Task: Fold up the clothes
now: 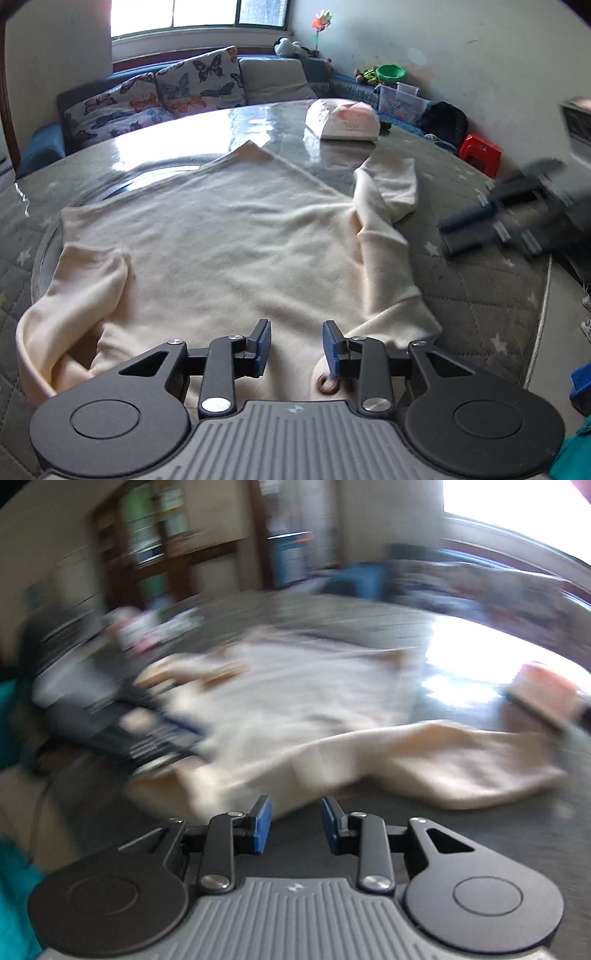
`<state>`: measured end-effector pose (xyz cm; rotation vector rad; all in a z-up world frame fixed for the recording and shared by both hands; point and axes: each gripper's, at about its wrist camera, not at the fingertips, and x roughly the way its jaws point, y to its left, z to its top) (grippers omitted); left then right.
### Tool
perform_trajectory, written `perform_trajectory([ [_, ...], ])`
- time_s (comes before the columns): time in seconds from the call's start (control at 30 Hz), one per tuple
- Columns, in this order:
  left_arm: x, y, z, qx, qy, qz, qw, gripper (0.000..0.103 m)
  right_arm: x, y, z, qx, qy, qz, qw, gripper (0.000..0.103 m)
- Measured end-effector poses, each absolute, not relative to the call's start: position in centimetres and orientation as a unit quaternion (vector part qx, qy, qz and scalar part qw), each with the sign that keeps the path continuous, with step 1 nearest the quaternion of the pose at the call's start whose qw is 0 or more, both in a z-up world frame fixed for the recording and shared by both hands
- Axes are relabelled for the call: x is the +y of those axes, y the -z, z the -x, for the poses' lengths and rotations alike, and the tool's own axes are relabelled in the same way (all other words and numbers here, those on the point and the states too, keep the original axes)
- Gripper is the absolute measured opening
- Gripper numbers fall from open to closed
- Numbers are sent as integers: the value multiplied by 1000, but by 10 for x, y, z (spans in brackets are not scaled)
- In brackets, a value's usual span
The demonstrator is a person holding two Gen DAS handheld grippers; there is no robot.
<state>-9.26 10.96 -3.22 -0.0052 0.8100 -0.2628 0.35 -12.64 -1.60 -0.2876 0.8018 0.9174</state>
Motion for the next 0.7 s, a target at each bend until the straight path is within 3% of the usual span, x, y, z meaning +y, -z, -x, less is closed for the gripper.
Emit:
perform_trajectory([
  [0.33, 75, 39, 83, 394, 171, 3, 903, 35, -159, 31, -152, 435, -238, -6, 868, 31],
  [0.4, 68, 41, 82, 394, 180, 3, 901, 35, -157, 37, -169, 441, -215, -18, 872, 35],
  [0.47, 62, 42, 80, 394, 186, 5, 900, 39, -152, 45, -182, 448, -191, -18, 873, 47],
  [0.7, 64, 44, 87, 385, 185, 27, 904, 44, -125, 60, -196, 456, -152, 23, 877, 51],
])
